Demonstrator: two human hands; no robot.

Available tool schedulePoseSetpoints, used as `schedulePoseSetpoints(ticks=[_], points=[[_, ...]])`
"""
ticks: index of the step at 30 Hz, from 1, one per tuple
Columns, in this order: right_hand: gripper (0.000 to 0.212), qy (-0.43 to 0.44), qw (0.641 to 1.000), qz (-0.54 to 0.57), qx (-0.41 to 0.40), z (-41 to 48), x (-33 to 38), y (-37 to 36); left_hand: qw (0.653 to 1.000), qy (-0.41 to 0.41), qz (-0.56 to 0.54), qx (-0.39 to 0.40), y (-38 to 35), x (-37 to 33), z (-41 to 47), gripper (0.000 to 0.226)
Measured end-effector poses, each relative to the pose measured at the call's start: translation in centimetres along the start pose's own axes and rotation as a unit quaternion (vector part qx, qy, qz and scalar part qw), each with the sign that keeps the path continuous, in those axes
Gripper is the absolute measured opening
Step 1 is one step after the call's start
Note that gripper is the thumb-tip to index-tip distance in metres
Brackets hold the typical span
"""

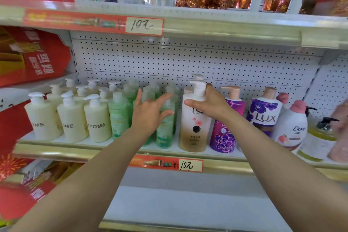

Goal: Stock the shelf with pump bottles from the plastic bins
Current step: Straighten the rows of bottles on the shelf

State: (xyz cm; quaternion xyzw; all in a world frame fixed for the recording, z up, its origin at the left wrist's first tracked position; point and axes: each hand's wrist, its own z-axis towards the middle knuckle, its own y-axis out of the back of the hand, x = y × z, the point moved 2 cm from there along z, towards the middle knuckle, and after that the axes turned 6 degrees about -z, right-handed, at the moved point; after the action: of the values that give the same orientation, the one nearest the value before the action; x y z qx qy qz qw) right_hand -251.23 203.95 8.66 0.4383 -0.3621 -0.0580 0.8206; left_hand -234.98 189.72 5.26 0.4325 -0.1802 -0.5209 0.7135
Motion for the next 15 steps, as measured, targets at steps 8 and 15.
schedulePoseSetpoints(ticks=[8,15], points=[[0.071,-0.001,1.000,0.022,-0.001,-0.16,0.06,-0.01,1.000,-0.002,0.016,0.006,0.17,-0.03,-0.03,0.067],[0.071,-0.007,0.997,0.075,0.022,0.01,-0.13,0.03,1.000,0.007,0.006,0.005,0.08,0.02,-0.17,0.065]])
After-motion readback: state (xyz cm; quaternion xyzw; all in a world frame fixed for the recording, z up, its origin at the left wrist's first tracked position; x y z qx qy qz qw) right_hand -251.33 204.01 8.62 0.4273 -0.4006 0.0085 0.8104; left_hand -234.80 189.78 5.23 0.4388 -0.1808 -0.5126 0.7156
